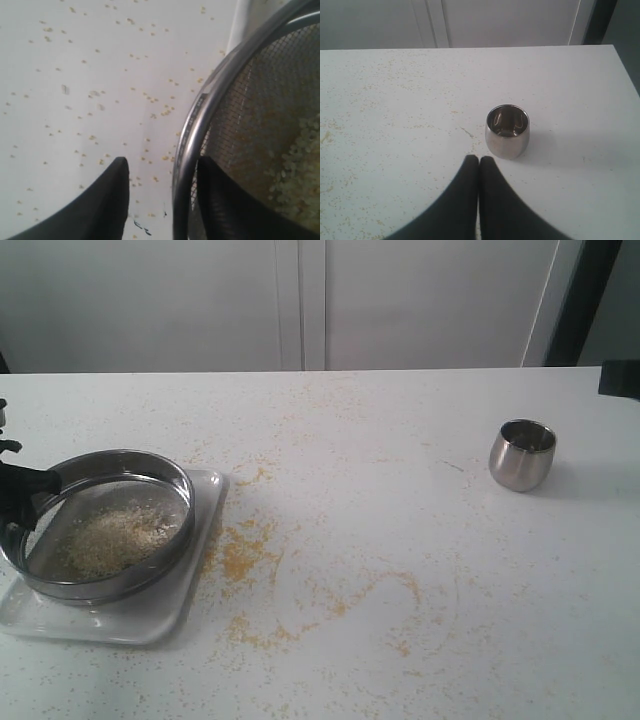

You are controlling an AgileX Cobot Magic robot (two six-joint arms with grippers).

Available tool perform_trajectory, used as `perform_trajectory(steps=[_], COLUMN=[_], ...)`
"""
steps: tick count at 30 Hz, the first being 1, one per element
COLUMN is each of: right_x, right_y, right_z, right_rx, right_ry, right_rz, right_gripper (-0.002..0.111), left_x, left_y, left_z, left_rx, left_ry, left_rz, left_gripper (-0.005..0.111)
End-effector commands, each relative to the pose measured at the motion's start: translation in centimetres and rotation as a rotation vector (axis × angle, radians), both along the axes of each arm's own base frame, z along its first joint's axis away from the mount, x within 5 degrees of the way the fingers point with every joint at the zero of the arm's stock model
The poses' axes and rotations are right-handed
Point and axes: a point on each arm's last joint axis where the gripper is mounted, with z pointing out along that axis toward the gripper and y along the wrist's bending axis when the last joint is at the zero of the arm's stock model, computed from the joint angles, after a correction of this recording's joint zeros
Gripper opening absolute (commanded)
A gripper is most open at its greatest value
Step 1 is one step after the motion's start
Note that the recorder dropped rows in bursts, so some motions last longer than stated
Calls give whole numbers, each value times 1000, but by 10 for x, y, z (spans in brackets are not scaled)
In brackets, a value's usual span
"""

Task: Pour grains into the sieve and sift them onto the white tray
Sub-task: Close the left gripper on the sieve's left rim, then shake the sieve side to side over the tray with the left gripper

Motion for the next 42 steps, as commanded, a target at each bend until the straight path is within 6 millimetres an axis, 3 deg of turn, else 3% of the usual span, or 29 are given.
perform_trajectory(steps=[1, 5, 19, 27, 37, 42], right_x=[-2, -2, -2, -2, -2, -2], right_y=[0, 0, 0, 0, 0, 0], right_z=[-1, -1, -1, -1, -1, -1], right_rx=[0, 0, 0, 0, 0, 0], right_ry=[-6, -6, -6, -6, -6, -6], right_rz=[1, 1, 1, 1, 1, 1], right_gripper=[0, 0, 0, 0, 0, 0], left_x=[-1, -1, -2, -2, -14, -17], left_y=[-1, -1, -1, -5, -6, -4], left_z=[2, 2, 2, 5, 37, 39], left_rx=[-16, -16, -22, -84, -87, -64], left_ry=[18, 18, 26, 17, -25, -21], left_rz=[5, 5, 20, 67, 49, 5], left_gripper=[48, 42, 0, 0, 0, 0])
